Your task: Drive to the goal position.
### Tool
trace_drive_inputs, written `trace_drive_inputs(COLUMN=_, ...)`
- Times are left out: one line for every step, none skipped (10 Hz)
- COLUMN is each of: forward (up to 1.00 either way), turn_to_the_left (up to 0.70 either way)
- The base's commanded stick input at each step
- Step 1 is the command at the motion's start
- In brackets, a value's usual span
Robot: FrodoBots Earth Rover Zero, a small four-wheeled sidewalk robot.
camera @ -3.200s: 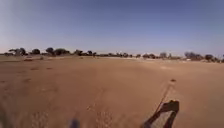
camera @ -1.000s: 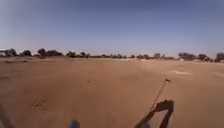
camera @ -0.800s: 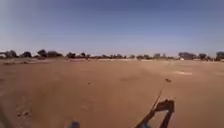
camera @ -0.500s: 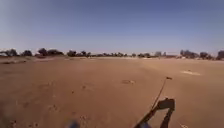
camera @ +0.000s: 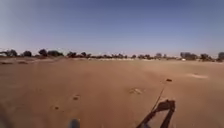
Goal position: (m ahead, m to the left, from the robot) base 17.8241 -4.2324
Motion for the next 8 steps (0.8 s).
trace_drive_inputs(forward=1.00, turn_to_the_left=0.00)
trace_drive_inputs(forward=1.00, turn_to_the_left=0.00)
trace_drive_inputs(forward=1.00, turn_to_the_left=0.00)
trace_drive_inputs(forward=1.00, turn_to_the_left=0.00)
trace_drive_inputs(forward=1.00, turn_to_the_left=0.00)
trace_drive_inputs(forward=1.00, turn_to_the_left=0.00)
trace_drive_inputs(forward=1.00, turn_to_the_left=0.00)
trace_drive_inputs(forward=1.00, turn_to_the_left=0.00)
